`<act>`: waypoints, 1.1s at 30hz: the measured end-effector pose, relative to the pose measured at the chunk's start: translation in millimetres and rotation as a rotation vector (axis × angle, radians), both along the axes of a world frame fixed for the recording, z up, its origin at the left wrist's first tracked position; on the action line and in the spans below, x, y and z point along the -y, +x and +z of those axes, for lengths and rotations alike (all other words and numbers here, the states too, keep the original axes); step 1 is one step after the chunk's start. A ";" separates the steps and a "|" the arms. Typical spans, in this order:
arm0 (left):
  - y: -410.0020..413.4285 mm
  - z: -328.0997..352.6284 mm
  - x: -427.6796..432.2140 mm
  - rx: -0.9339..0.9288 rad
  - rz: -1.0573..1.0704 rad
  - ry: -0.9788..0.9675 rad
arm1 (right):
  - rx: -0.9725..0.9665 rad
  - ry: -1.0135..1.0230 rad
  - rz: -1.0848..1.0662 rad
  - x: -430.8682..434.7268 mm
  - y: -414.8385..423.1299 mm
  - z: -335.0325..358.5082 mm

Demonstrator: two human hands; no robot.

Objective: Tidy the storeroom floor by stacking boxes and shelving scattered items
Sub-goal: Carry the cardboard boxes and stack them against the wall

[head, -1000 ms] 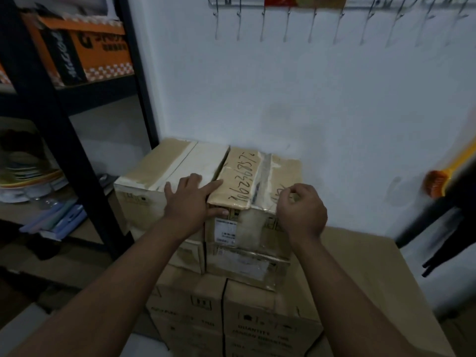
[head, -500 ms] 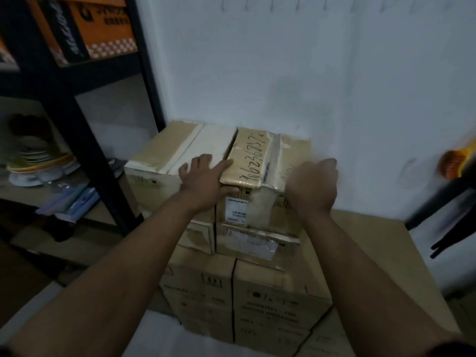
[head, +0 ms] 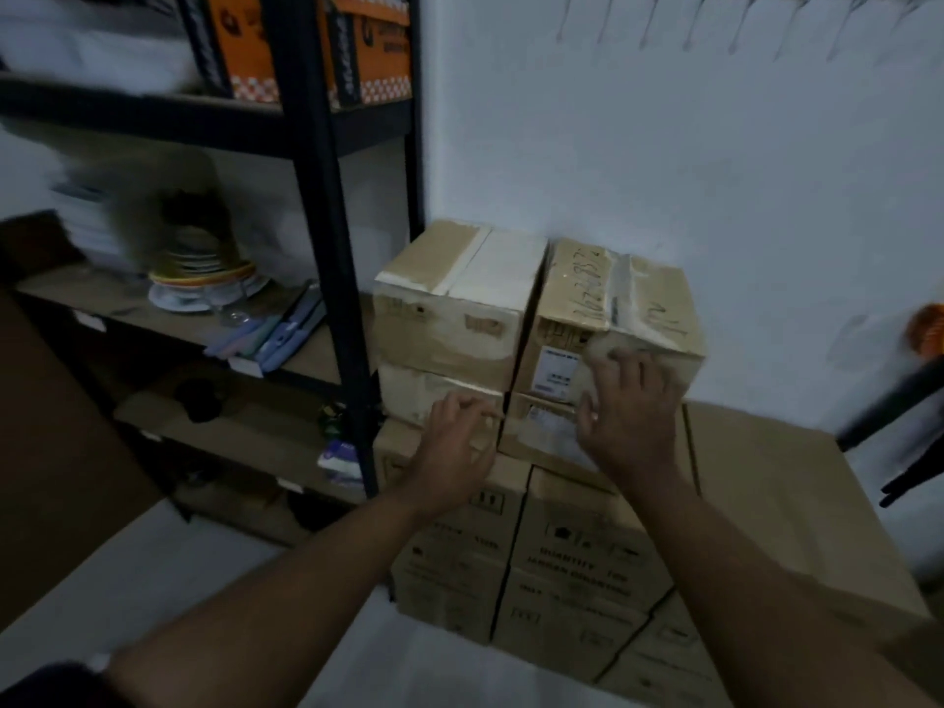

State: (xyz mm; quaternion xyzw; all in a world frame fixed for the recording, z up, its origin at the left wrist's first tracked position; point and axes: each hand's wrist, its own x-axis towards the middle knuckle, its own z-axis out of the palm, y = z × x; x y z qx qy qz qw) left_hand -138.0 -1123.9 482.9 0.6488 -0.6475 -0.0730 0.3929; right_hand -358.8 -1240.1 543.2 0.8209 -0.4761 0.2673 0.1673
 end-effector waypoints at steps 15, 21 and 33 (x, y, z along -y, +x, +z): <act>146.8 -175.8 -260.2 -0.210 0.375 0.623 | -0.651 0.680 0.215 -155.0 105.5 -156.5; 145.6 -194.5 -336.0 -0.223 0.485 0.650 | -0.779 0.778 0.188 -190.2 118.2 -192.5; 74.5 -201.6 -453.1 -0.336 0.955 0.699 | -0.903 0.764 0.417 -205.5 96.7 -215.4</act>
